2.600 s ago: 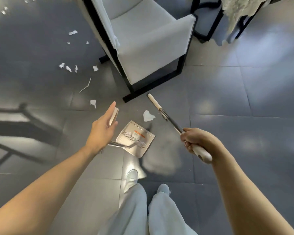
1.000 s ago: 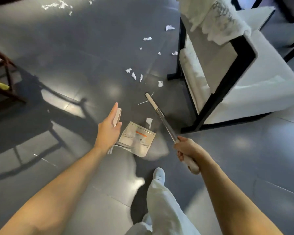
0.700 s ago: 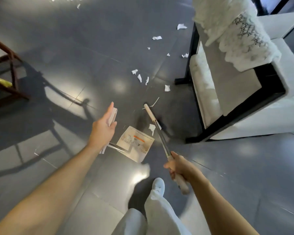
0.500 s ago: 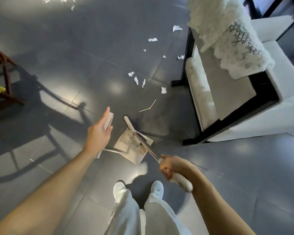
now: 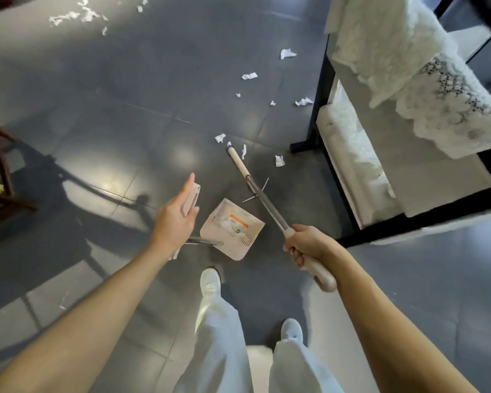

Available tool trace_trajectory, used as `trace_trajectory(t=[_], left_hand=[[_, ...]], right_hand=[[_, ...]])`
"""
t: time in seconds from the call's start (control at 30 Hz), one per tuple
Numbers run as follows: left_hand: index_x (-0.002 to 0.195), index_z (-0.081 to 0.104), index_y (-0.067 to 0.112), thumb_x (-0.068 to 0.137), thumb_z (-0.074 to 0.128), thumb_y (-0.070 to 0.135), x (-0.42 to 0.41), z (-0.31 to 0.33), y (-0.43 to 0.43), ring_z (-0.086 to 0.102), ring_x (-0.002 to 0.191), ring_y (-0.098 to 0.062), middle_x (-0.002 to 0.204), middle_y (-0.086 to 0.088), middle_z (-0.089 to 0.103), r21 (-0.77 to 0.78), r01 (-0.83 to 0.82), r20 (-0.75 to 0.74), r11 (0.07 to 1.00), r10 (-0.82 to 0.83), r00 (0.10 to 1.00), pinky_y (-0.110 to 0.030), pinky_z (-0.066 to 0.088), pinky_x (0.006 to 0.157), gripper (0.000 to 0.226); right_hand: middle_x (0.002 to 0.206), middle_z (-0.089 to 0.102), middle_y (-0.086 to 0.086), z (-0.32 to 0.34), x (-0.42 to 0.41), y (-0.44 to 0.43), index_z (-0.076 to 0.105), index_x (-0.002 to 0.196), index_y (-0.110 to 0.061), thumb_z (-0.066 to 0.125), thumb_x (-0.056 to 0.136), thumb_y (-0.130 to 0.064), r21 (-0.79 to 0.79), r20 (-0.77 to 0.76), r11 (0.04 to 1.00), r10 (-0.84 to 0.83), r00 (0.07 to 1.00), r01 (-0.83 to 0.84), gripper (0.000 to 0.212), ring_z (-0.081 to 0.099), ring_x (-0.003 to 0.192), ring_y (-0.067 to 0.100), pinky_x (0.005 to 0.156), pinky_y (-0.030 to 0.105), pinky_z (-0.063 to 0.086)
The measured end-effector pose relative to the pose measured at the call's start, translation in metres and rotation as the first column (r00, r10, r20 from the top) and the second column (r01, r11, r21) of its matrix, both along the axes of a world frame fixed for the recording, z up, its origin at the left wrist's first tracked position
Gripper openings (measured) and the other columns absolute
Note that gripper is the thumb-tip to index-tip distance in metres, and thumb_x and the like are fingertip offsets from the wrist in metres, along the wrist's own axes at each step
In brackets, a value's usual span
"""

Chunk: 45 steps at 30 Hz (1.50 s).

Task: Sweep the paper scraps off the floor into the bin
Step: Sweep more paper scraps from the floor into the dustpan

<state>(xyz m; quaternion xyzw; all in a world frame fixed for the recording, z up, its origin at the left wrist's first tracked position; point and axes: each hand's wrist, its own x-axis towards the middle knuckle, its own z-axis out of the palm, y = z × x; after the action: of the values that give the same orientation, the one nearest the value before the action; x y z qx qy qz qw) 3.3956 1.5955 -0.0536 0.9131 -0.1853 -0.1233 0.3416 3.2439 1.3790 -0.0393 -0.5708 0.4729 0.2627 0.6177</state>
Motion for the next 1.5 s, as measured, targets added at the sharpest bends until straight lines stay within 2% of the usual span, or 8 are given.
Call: trace_trajectory(t=[0.27,0.4,0.5,0.6,0.73,1.1,1.33,1.5], left_hand=[[0.150,0.023,0.027,0.092,0.057,0.007,0.113,-0.013,0.006,0.059,0.104,-0.033,0.131,-0.005,0.059,0.020,0.059,0.021,0.998,-0.059,0.998,-0.023,0.039,0.084,0.070],[0.150,0.024,0.020,0.091,0.058,0.004,0.146,-0.014,-0.003,0.058,0.114,-0.032,0.134,-0.004,0.057,0.006,0.102,0.033,0.995,-0.102,0.994,-0.019,0.036,0.086,0.069],[0.148,0.028,0.013,0.087,0.061,-0.001,0.164,-0.015,-0.014,0.058,0.116,-0.032,0.136,-0.007,0.054,-0.065,0.154,0.045,0.986,-0.151,0.988,-0.018,0.036,0.091,0.070],[0.147,0.029,0.011,0.087,0.062,0.001,0.180,-0.014,-0.019,0.060,0.112,-0.035,0.133,-0.009,0.056,-0.075,0.161,0.057,0.984,-0.157,0.986,-0.022,0.037,0.089,0.069],[0.148,0.027,0.012,0.088,0.061,0.001,0.198,-0.017,-0.015,0.058,0.115,-0.033,0.134,-0.009,0.056,-0.083,0.189,0.052,0.978,-0.185,0.981,-0.020,0.036,0.092,0.070],[0.148,0.030,0.020,0.090,0.059,0.004,0.303,0.004,-0.019,0.056,0.119,-0.029,0.136,-0.008,0.054,-0.043,0.153,0.049,0.987,-0.150,0.987,-0.012,0.033,0.089,0.066],[0.148,0.030,0.027,0.091,0.058,0.006,0.377,0.014,-0.019,0.058,0.115,-0.030,0.139,0.000,0.052,-0.011,0.158,0.033,0.987,-0.158,0.987,-0.023,0.037,0.096,0.066],[0.147,0.029,0.036,0.092,0.058,0.010,0.441,0.011,-0.010,0.059,0.112,-0.031,0.134,-0.003,0.057,0.037,0.197,-0.003,0.980,-0.197,0.980,-0.027,0.040,0.095,0.067]], right_hand=[[0.054,0.052,0.008,-0.042,0.099,0.002,0.055,0.097,-0.003,0.047,0.084,-0.003,-0.233,-0.139,0.961,0.117,0.983,-0.147,0.015,0.049,0.044,0.022,0.054,0.030,0.046],[0.065,0.056,0.013,-0.057,0.123,0.027,0.053,0.084,-0.005,0.048,0.070,-0.009,-0.136,-0.210,0.957,0.226,0.951,-0.258,0.015,0.052,0.061,0.028,0.064,0.042,0.048],[0.061,0.056,0.008,-0.037,0.129,0.053,0.054,0.082,-0.010,0.047,0.071,-0.011,-0.056,-0.184,0.964,0.246,0.952,-0.260,0.013,0.052,0.053,0.021,0.059,0.032,0.045],[0.048,0.046,-0.001,-0.007,0.139,0.049,0.051,0.085,-0.013,0.046,0.084,-0.001,0.127,-0.173,0.986,0.133,0.976,-0.112,0.013,0.042,0.035,0.009,0.040,0.021,0.037],[0.048,0.041,0.001,0.027,0.154,0.033,0.052,0.103,-0.010,0.044,0.084,0.003,0.222,-0.194,0.971,0.131,0.972,-0.087,0.024,0.036,0.040,0.009,0.039,0.018,0.035],[0.051,0.048,0.004,-0.001,0.236,0.006,0.054,0.114,-0.013,0.047,0.083,-0.004,-0.181,-0.039,0.977,-0.125,0.991,0.116,0.033,0.040,0.038,0.015,0.041,0.022,0.039],[0.047,0.049,0.006,-0.029,0.273,-0.020,0.052,0.087,-0.008,0.043,0.074,-0.007,-0.262,-0.021,0.929,-0.275,0.961,0.260,0.016,0.043,0.043,0.021,0.052,0.031,0.041],[0.056,0.037,0.003,-0.035,0.324,-0.024,0.043,0.077,-0.008,0.037,0.091,0.003,-0.017,-0.097,0.840,-0.541,0.835,0.542,0.018,0.034,0.030,0.006,0.030,0.014,0.031]])
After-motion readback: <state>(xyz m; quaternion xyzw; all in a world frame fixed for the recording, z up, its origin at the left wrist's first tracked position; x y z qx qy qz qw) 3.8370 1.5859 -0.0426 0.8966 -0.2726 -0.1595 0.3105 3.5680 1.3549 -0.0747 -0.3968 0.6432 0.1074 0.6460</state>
